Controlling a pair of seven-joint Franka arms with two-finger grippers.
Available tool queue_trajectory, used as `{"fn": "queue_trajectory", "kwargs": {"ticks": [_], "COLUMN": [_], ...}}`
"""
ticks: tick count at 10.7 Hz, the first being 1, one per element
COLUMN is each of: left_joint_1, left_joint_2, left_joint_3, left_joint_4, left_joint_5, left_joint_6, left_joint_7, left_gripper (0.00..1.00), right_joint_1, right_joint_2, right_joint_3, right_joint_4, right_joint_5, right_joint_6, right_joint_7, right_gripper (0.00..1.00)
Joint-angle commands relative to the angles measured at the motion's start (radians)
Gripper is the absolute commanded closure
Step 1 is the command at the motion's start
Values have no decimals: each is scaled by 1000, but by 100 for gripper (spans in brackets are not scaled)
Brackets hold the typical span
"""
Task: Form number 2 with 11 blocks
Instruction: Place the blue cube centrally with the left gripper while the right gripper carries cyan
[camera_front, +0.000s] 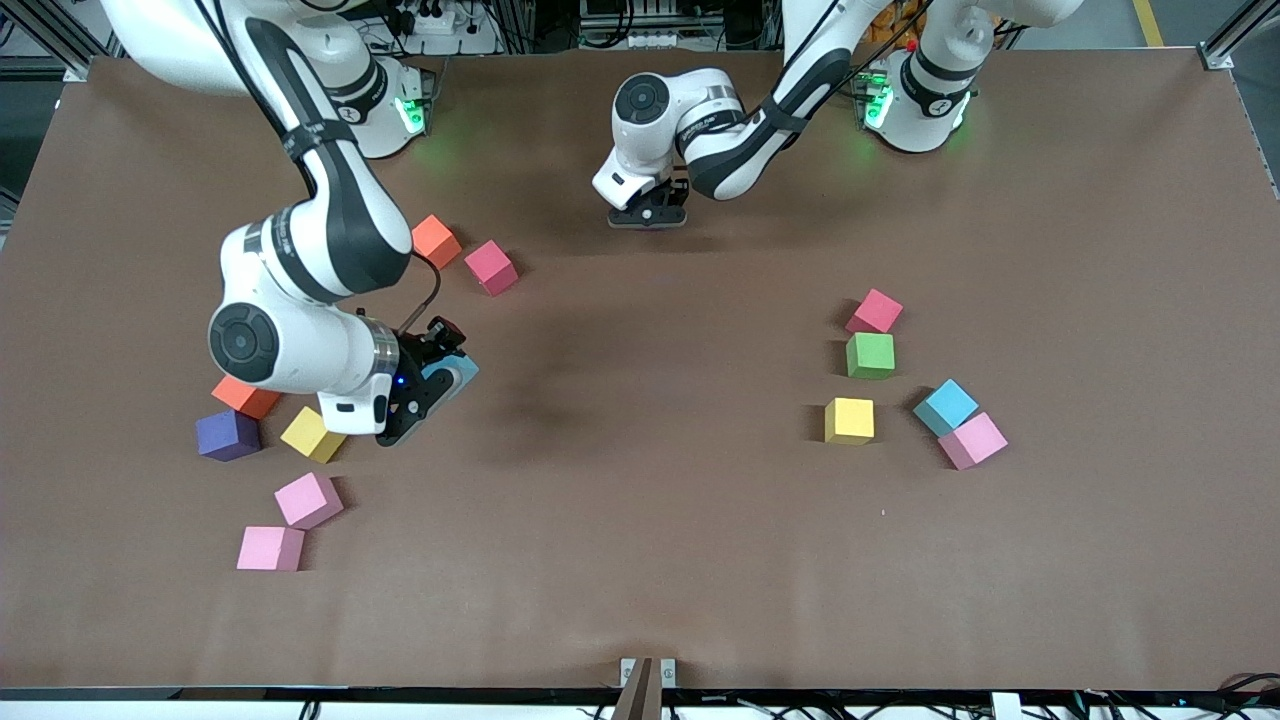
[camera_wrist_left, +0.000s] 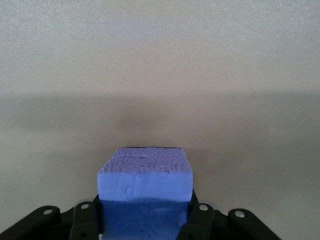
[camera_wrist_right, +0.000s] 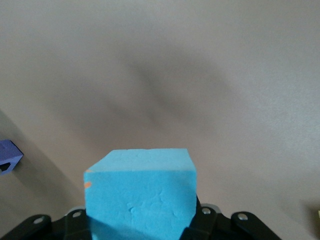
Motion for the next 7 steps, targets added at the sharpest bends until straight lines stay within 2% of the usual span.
{"fn": "queue_trajectory", "kwargs": {"ticks": [1,4,7], "left_joint_1": [-11,1,94], "left_joint_2": [8,-90,-222], "left_joint_3": [9,3,-13], "left_joint_4": [19,21,21], "left_joint_5": [37,37,30], "left_joint_6": [-17,-135,-198], "left_joint_7": [-44,-47,-30], "left_gripper": [0,0,0], "right_joint_1": [14,20,107], "right_joint_2": [-81,-89,-88], "right_joint_3": [-4,-4,-3], "right_joint_4": [-44,-45,-44], "right_joint_5": [-18,-61,-130], "right_joint_6": [-1,-1,-1], "right_joint_7": [1,-2,-2], "right_gripper": [70,70,70]}}
